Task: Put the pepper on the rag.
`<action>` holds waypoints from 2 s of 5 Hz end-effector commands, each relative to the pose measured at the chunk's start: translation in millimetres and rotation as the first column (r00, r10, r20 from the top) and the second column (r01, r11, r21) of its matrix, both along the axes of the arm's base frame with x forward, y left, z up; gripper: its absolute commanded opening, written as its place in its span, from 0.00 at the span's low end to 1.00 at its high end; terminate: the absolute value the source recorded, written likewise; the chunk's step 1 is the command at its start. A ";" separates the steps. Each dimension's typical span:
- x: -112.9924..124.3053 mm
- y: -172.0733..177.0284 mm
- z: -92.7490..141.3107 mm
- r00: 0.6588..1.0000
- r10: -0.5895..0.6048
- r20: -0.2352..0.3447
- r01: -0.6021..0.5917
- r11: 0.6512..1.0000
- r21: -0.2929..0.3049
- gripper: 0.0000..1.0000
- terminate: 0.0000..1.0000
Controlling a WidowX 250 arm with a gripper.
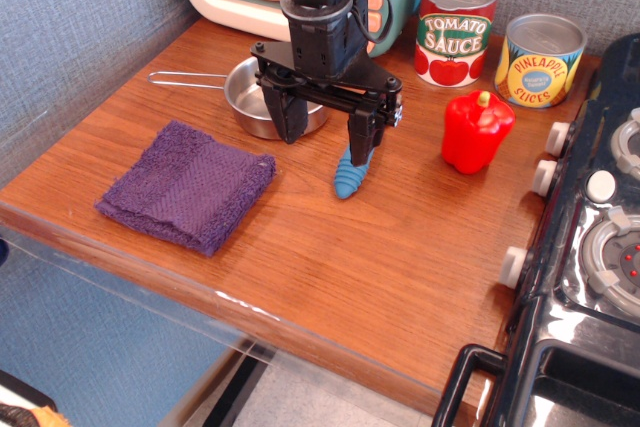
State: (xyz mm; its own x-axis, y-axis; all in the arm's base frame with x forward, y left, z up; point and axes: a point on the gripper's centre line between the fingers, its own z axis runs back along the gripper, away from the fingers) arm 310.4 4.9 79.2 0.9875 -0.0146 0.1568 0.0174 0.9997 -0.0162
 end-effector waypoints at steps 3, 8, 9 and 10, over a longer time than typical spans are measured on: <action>37.8 -9.1 6.2 0.999 -0.037 0.034 0.039 0.997 -0.062 1.00 0.00; 94.5 -75.3 17.2 0.987 -0.130 0.092 0.141 0.983 -0.114 1.00 0.00; 98.8 -73.7 6.3 0.990 -0.121 0.075 0.127 0.987 -0.094 1.00 0.00; 100.5 -80.2 1.5 0.989 -0.126 0.083 0.133 0.988 -0.082 1.00 0.00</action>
State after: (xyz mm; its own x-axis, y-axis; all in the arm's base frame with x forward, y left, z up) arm 407.0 -70.5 60.9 0.9751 -0.1135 0.1903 0.1337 0.9863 -0.0968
